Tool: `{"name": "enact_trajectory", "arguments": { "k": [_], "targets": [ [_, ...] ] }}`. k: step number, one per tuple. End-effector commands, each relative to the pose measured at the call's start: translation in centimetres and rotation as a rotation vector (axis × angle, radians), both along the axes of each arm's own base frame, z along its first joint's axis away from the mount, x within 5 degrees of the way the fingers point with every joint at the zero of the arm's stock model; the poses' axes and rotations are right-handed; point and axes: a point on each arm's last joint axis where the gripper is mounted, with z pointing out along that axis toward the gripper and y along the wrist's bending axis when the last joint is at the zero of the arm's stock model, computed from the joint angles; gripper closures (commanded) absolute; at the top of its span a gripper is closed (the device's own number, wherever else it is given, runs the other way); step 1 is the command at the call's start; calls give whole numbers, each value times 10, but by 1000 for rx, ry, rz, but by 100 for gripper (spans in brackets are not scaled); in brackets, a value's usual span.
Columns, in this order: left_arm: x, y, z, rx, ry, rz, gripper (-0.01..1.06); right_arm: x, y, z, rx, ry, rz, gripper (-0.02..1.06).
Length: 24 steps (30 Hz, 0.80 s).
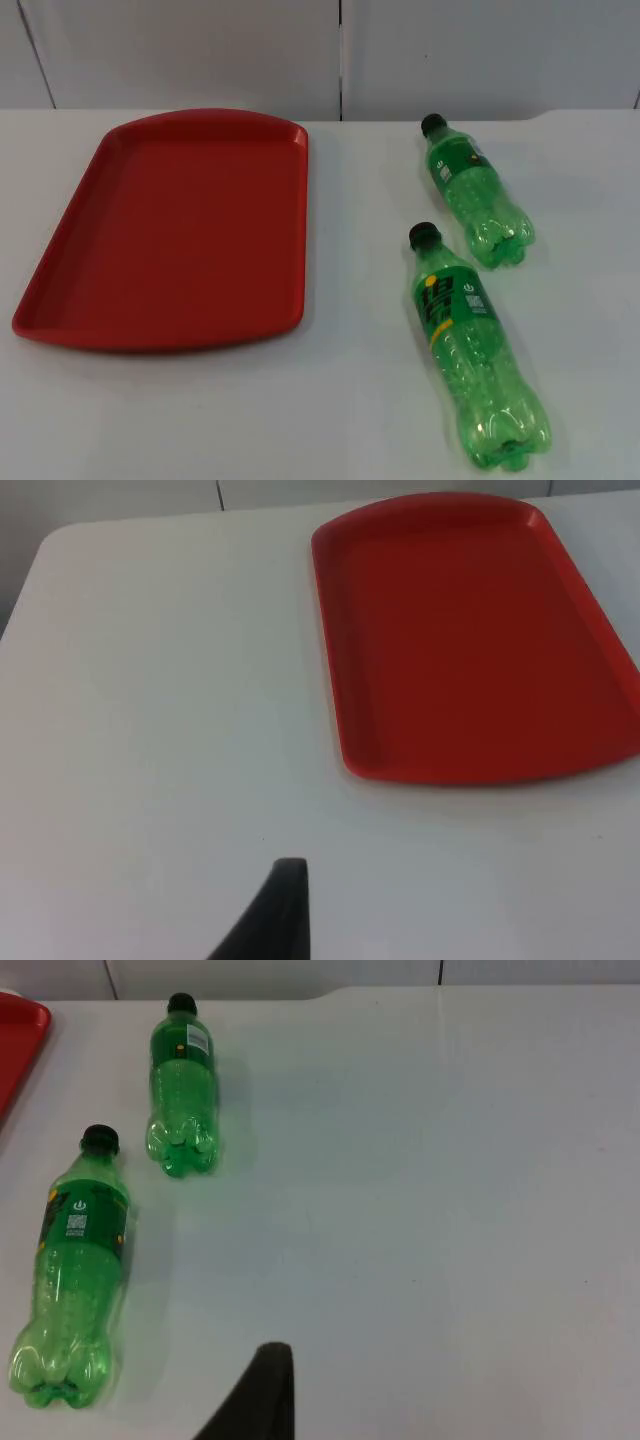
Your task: Place the bottle upright on the tray.
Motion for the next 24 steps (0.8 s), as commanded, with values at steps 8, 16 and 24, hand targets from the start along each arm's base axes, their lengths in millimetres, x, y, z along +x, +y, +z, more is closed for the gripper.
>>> {"name": "enact_trajectory", "arguments": {
  "k": [8,16,24],
  "targets": [
    [-2,-1,28,-15,-50,-5,0,0,0,0,5,-3,-4,-1],
    [9,-2,55,-27,-42,-12,0,0,0,0,5,-3,-4,-1],
    [20,-4,86,-43,-39,-23,0,0,0,0,5,-3,-4,-1]
  ]
}}
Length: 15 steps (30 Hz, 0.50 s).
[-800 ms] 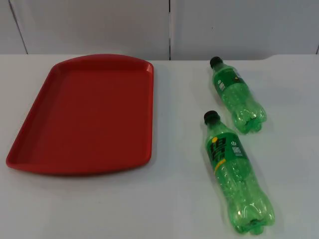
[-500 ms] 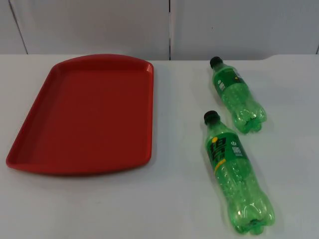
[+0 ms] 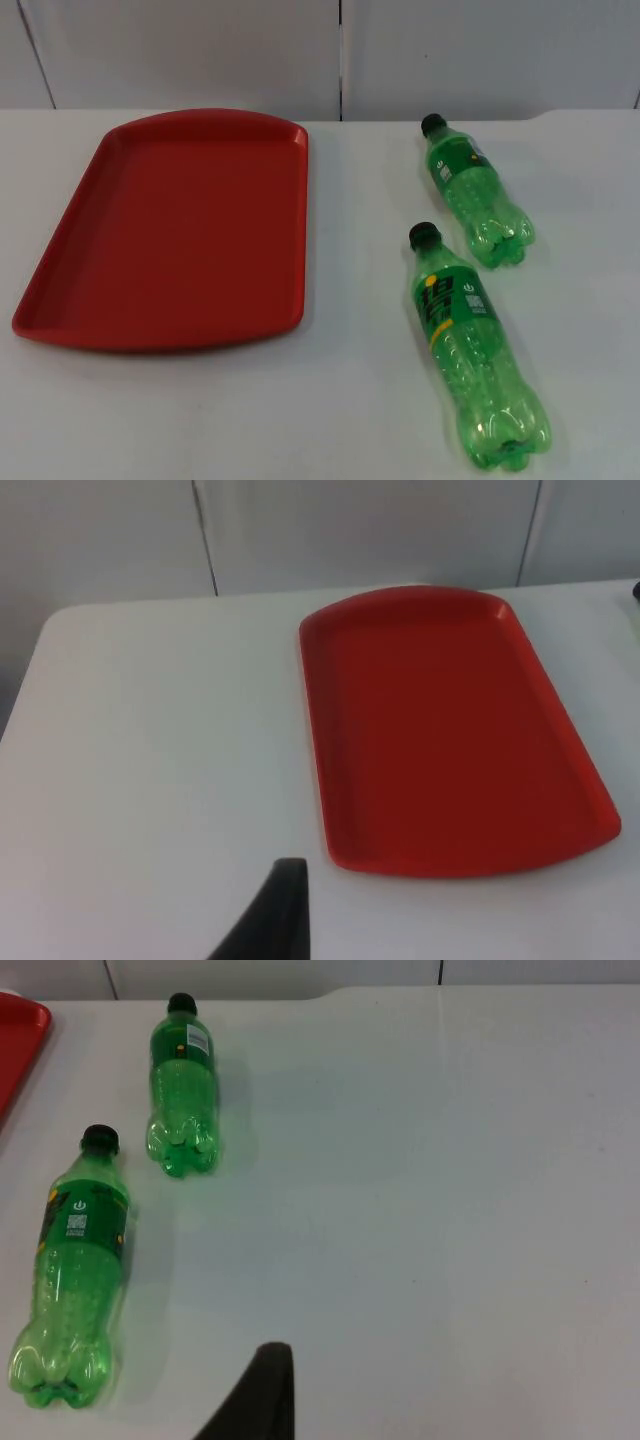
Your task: Place the bottle upright on the tray.
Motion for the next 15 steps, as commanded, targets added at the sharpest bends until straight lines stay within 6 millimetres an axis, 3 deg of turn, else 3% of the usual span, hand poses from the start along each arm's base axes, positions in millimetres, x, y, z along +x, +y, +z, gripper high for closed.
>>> {"name": "enact_trajectory", "arguments": {
  "k": [1,10,15],
  "targets": [
    [2,-1,7,-14,-8,-5,0,0,0,0,5,-3,-4,-1],
    [24,-6,34,-59,30,-38,0,0,0,0,5,-3,-4,-1],
    [39,-11,36,-86,75,-79,0,0,0,0,5,-3,-4,-1]
  ]
}}
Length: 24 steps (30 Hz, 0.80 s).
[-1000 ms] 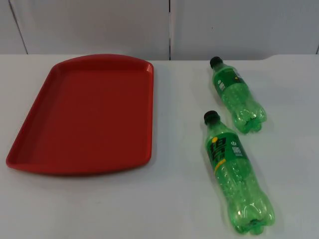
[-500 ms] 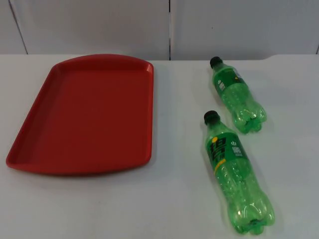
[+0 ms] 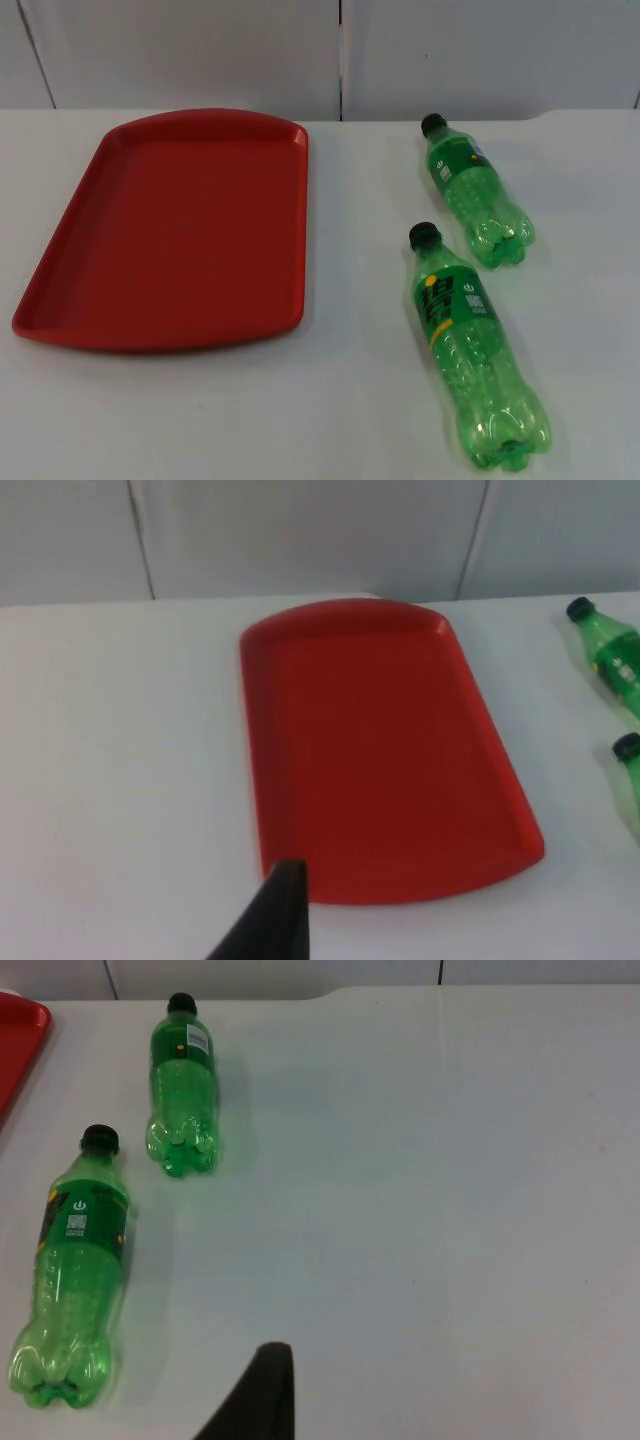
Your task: Place the bottle upright on the tray.
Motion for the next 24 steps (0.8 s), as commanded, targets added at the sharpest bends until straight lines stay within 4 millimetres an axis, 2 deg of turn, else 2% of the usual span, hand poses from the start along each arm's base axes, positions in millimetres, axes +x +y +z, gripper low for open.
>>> {"name": "enact_trajectory", "arguments": {
  "k": [1,14,22,24],
  "targets": [
    [5,-3,1,-18,16,-20,0,0,0,0,5,-3,-4,-1],
    [49,-9,-10,-37,164,-86,0,0,0,0,5,-3,-4,-1],
    [89,-10,-29,-31,315,-101,0,0,0,0,5,-3,-4,-1],
    [93,-11,-31,-33,330,-113,0,0,0,0,5,-3,-4,-1]
  ]
}}
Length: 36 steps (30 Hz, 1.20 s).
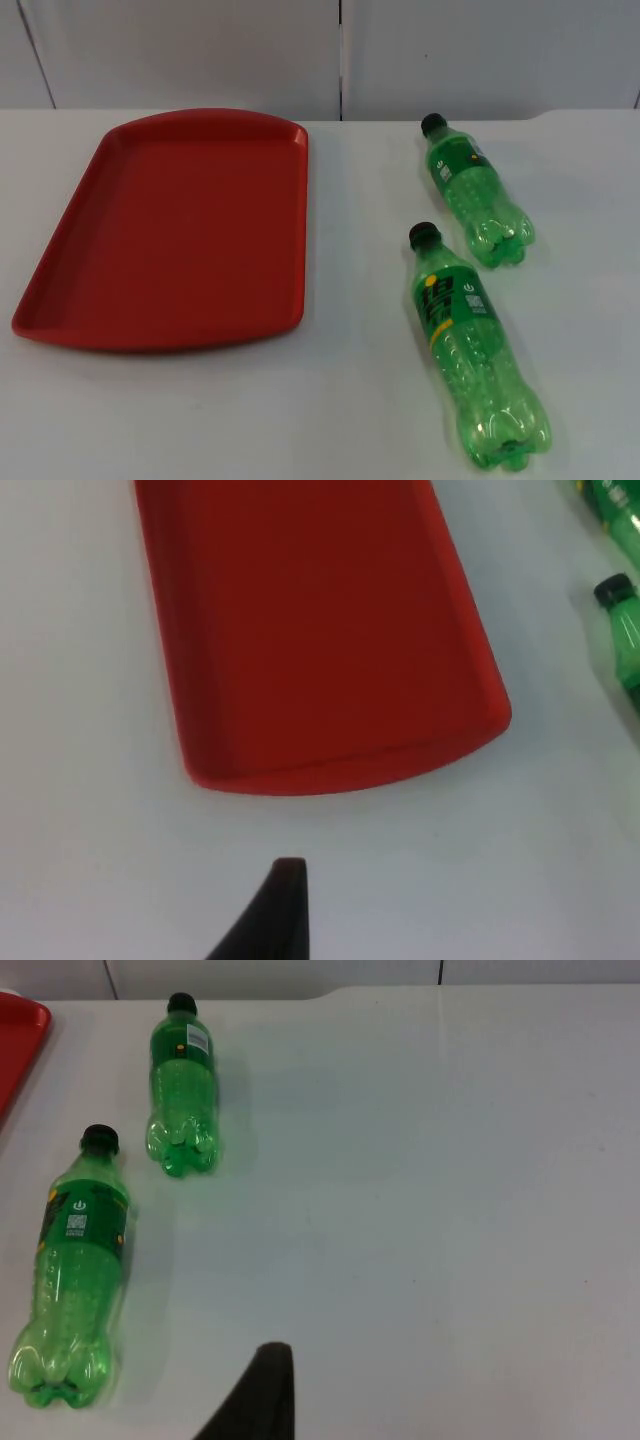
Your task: Place the bottle upright on the tray.
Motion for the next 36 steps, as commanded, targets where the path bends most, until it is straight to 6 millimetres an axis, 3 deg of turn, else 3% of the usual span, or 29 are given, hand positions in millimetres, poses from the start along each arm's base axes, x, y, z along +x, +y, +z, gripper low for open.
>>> {"name": "enact_trajectory", "arguments": {
  "k": [1,10,24,36],
  "targets": [
    [10,-3,-3,-26,20,-23,0,0,0,0,5,-3,-4,-1],
    [38,-16,-12,-125,23,-147,0,0,0,0,5,-3,-4,-1],
    [55,-19,-26,-135,96,-177,0,0,0,0,5,-3,-4,-1],
    [84,-60,-58,-149,195,-288,0,0,0,0,5,-3,-4,-1]
  ]
}}
